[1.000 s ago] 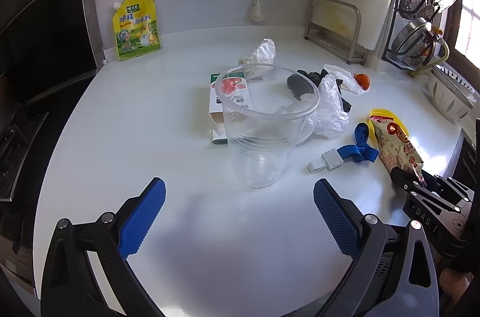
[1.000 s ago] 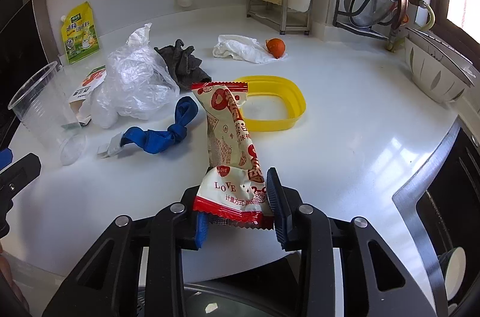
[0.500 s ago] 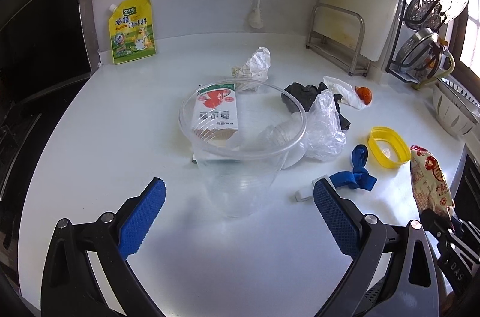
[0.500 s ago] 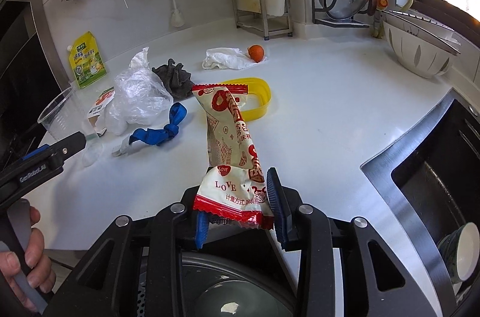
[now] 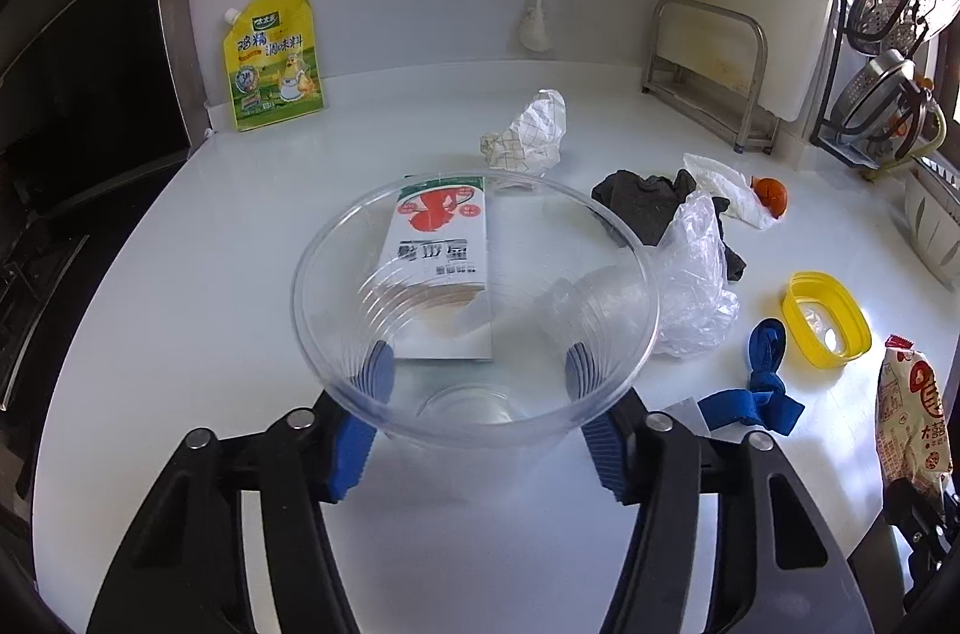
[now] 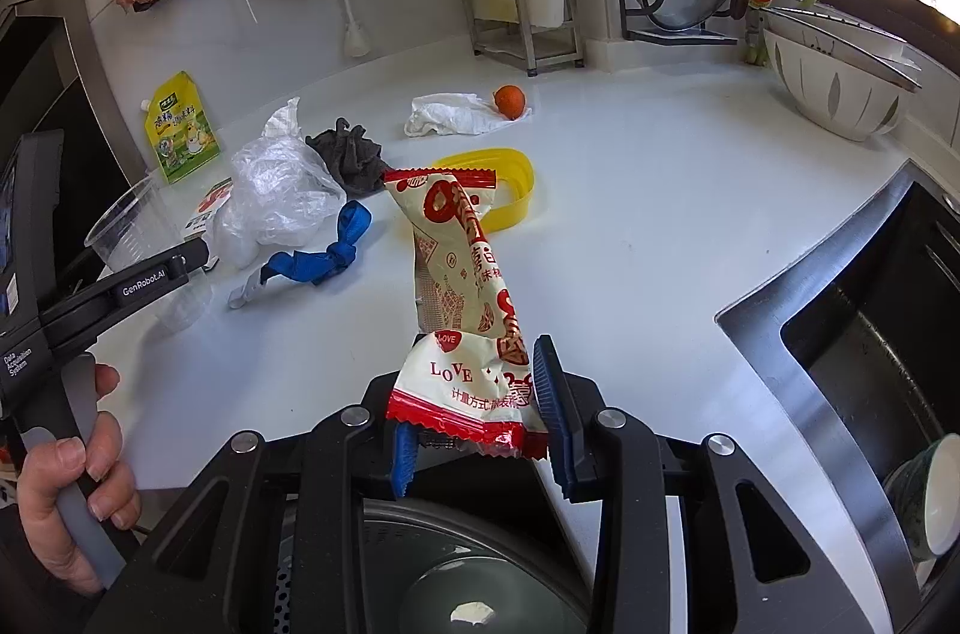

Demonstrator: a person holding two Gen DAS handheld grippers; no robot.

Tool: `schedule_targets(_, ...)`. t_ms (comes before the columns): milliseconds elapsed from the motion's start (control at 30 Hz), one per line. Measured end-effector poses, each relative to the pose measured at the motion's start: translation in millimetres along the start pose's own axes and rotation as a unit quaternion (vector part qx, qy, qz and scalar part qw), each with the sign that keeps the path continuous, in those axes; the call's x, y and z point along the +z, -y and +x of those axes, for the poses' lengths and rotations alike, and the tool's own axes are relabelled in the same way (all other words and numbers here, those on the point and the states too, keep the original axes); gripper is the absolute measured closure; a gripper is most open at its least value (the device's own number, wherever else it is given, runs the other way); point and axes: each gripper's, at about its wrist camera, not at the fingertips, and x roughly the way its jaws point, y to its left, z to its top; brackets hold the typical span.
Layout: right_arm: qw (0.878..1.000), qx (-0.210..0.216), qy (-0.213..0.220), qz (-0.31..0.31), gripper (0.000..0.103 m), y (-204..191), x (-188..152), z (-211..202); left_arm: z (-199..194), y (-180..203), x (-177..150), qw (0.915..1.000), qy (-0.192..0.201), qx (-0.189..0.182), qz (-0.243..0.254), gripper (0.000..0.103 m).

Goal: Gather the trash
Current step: 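Grasp the clear plastic cup by its rim with the left gripper, then carry the cup over the blue bin and open the left gripper while the right drops the wrapper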

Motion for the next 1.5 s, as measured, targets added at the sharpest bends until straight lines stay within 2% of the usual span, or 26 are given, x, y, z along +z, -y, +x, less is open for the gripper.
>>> schedule_targets(267, 1.0, -0.003, 0.002, 0.001, 0.07, 0, -7, -7, -12, -4, -4, 0.9999, 0.005, -0.012, 0.009, 0.053)
schedule_targets(500, 1.0, -0.006, 0.009, 0.005, 0.07, -2, -22, -35, -52, -5, -20, 0.9991, 0.013, -0.024, 0.031, 0.053)
schedule_targets(733, 1.0, -0.019, 0.013, 0.012, 0.07, -3, -51, -74, -101, 2, -55, 0.996, 0.008, -0.066, 0.061, 0.053)
schedule_targets(967, 0.999, -0.03, 0.005, 0.015, 0.07, -4, -89, -105, -137, 25, -104, 0.9884, -0.011, -0.113, 0.101, 0.053)
schedule_targets(1233, 0.999, -0.037, -0.023, 0.011, 0.07, -3, -134, -116, -144, 45, -151, 0.9798, -0.045, -0.143, 0.133, 0.053)
schedule_targets(1500, 0.998, -0.03, -0.045, 0.013, 0.07, -4, -165, -111, -133, 47, -179, 0.9754, -0.075, -0.152, 0.141, 0.053)
